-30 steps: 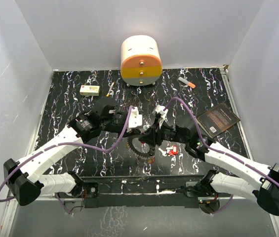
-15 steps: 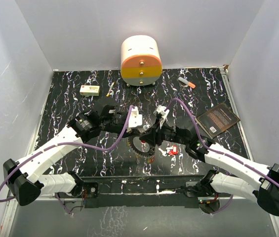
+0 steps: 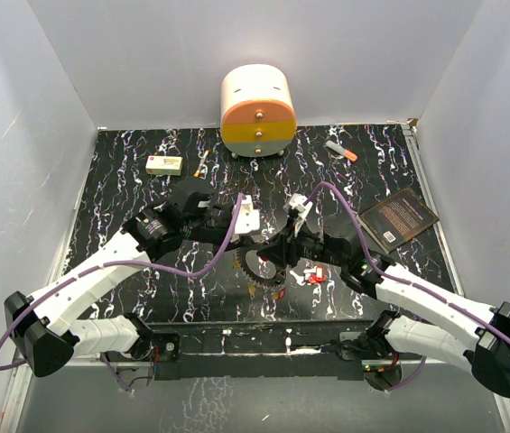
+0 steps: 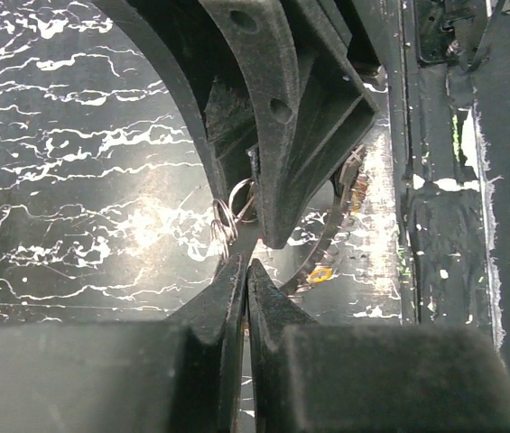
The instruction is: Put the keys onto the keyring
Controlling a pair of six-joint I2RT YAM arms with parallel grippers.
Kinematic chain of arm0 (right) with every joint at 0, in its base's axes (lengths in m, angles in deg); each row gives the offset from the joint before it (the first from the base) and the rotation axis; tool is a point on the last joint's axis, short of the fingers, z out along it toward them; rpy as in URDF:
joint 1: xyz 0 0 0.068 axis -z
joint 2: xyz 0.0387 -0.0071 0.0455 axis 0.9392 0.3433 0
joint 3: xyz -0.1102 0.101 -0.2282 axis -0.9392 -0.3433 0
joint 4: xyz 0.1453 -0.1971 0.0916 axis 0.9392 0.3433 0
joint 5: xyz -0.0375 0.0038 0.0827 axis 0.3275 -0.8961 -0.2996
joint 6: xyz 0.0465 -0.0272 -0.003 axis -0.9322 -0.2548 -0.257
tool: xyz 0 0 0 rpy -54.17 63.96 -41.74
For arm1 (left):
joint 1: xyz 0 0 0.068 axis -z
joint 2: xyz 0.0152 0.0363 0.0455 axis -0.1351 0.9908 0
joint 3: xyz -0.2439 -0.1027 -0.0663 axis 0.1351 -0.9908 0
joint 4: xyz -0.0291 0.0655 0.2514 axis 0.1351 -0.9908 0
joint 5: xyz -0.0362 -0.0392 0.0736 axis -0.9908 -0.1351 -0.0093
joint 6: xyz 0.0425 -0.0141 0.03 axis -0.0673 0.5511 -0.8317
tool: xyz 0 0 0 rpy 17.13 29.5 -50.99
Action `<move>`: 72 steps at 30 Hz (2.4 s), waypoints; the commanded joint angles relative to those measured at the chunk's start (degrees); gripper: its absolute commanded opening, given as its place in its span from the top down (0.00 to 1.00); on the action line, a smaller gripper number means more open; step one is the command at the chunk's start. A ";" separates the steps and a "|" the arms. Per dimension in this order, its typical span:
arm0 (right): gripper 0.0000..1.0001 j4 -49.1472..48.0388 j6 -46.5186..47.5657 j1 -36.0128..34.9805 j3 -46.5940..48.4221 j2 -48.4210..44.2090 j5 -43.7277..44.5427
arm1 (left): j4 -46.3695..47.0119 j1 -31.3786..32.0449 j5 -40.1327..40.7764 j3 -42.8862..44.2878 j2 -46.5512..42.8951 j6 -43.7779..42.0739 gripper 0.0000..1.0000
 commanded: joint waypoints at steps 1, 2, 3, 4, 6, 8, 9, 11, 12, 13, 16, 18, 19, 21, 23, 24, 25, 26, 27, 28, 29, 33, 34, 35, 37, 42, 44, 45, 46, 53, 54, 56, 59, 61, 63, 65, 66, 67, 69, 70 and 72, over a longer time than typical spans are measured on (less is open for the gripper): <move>0.92 -7.02 -0.12 -0.12 1.16 -2.09 -0.67 | 1.64 0.21 1.04 0.86 -0.44 -0.34 0.94; 0.92 -7.02 -0.11 -0.10 1.22 -2.05 -0.78 | 2.13 0.21 0.78 0.74 -0.25 -0.38 0.89; 0.92 -7.08 -0.18 -0.11 1.30 -2.04 -0.83 | 2.54 0.21 0.38 0.69 -0.08 -0.24 0.85; 0.92 -7.11 -0.17 -0.12 1.36 -2.07 -0.90 | 2.89 0.21 -0.18 0.68 0.28 0.05 0.82; 0.92 -7.24 -0.18 -0.07 1.52 -1.95 -1.11 | 3.57 0.20 -1.25 0.60 0.80 0.70 0.76; 0.92 -7.37 -0.17 -0.09 1.69 -1.87 -1.29 | 4.08 0.29 -2.28 0.60 1.20 1.20 0.74; 0.92 -7.44 -0.27 -0.11 1.70 -1.77 -1.31 | 4.25 0.37 -2.53 0.59 1.33 1.41 0.74; 0.92 -7.54 -0.31 -0.12 1.68 -1.81 -1.40 | 4.45 0.55 -3.01 0.66 1.58 1.68 0.74; 0.92 -7.62 -0.32 -0.05 1.67 -1.83 -1.44 | 4.46 0.68 -3.30 0.72 1.64 1.79 0.74; 0.92 -7.68 -0.43 -0.11 1.64 -1.92 -1.48 | 4.39 0.77 -3.66 0.81 1.77 1.87 0.74; 0.92 -7.69 -0.45 -0.12 1.65 -1.97 -1.62 | 4.11 1.01 -4.33 0.94 1.99 1.90 0.76; 0.92 -7.62 -0.44 -0.11 1.50 -2.19 -1.73 | 4.02 1.08 -4.70 0.94 2.01 1.90 0.78; 0.92 -7.64 -0.53 -0.09 1.36 -2.32 -1.75 | 3.95 1.15 -4.91 0.91 2.01 1.84 0.78; 0.92 -7.72 -0.49 -0.08 1.24 -2.58 -1.80 | 3.63 1.15 -5.25 0.94 2.06 1.71 0.80; 0.92 -7.81 -0.58 -0.07 1.15 -2.78 -1.91 | 3.43 1.15 -5.20 0.86 2.11 1.42 0.80; 0.92 -7.85 -0.65 -0.09 1.17 -2.73 -2.00 | 3.33 1.25 -5.05 0.81 2.10 1.19 0.81; 0.92 -7.97 -0.78 -0.10 1.30 -2.75 -2.16 | 3.32 1.26 -4.74 0.65 2.18 0.94 0.81; 0.92 -7.99 -0.87 -0.06 1.43 -2.77 -2.37 | 3.38 1.34 -4.44 0.53 2.19 0.75 0.81; 0.92 -7.99 -0.96 -0.11 1.47 -2.81 -2.63 | 3.62 1.33 -3.78 0.39 2.19 0.68 0.81; 0.92 -8.06 -1.06 -0.09 1.62 -2.78 -2.99 | 3.99 1.47 -3.09 0.27 2.23 0.65 0.80; 0.92 -8.12 -1.16 -0.08 1.70 -2.73 -3.25 | 4.29 1.47 -2.45 0.18 2.20 0.67 0.78; 0.92 -8.99 -2.02 -0.11 1.28 -2.69 -3.90 | 5.03 1.60 -1.02 0.29 2.19 0.54 0.73; 0.92 -9.32 -2.24 -0.12 1.08 -2.67 -4.07 | 5.07 1.59 -1.11 0.26 2.19 0.58 0.73; 0.92 -9.60 -2.30 -0.12 1.03 -2.55 -4.17 | 5.06 1.63 -1.30 0.27 2.19 0.65 0.73; 0.92 -9.74 -2.45 -0.05 1.06 -2.39 -4.34 | 4.98 1.75 -1.35 0.24 2.20 0.59 0.77; 0.92 -9.59 -2.26 -0.09 0.96 -2.63 -3.97 | 4.43 1.88 -1.93 0.36 1.89 0.48 1.00; 0.92 -9.65 -2.17 -0.05 1.02 -2.71 -3.87 | 4.09 1.85 -2.30 0.54 1.88 0.49 1.00; 0.92 -9.62 -2.17 -0.11 0.98 -2.65 -3.74 | 3.92 1.87 -2.50 0.59 1.81 0.38 1.00; 0.92 -9.62 -2.21 -0.11 0.88 -2.61 -3.65 | 3.62 1.82 -2.60 0.55 1.76 0.12 1.00; 0.92 -9.64 -2.53 -0.09 -0.10 -2.65 -1.70 | 2.61 1.85 -2.49 1.73 1.42 -0.47 1.00; 0.92 -9.72 -2.59 -0.10 -0.24 -2.71 -1.55 | 2.43 1.86 -2.46 1.93 1.46 -0.51 1.00; 0.92 -10.02 -2.83 -0.11 -0.58 -2.60 -1.34 | 1.97 1.86 -2.47 2.40 1.56 -0.56 1.00; 0.92 -10.15 -3.09 -0.09 -0.77 -2.42 -0.85 | 1.80 1.81 -2.20 2.53 1.30 -0.45 1.00; 0.92 -10.19 -3.23 -0.12 -0.78 -2.39 -0.18 | 1.74 1.83 -1.86 2.53 1.15 -0.47 1.00; 0.92 -10.15 -3.48 -0.12 -0.89 -2.39 0.46 | 1.57 1.84 -1.79 2.45 1.07 -0.47 1.00; 0.92 -10.14 -3.61 -0.12 -0.91 -2.46 0.62 | 1.65 1.87 -1.87 2.39 0.99 -0.28 1.00; 0.92 -10.13 -3.62 -0.12 -0.91 -2.42 0.63 | 1.66 1.80 -1.86 2.51 0.96 -0.22 1.00; 0.92 -10.18 -3.64 -0.12 -0.91 -2.31 0.62 | 1.71 1.87 -1.84 2.52 0.96 -0.13 1.00; 0.92 -10.17 -3.68 -0.09 -0.91 -2.21 0.67 | 1.73 1.86 -1.85 2.61 0.97 -0.07 1.00; 0.92 -10.17 -3.66 -0.11 -0.91 -2.12 0.70 | 1.85 1.83 -1.74 2.61 1.07 -0.04 1.00; 0.92 -10.11 -3.75 -0.12 -0.91 -2.13 0.63 | 1.87 1.83 -1.33 2.55 1.06 -0.11 1.00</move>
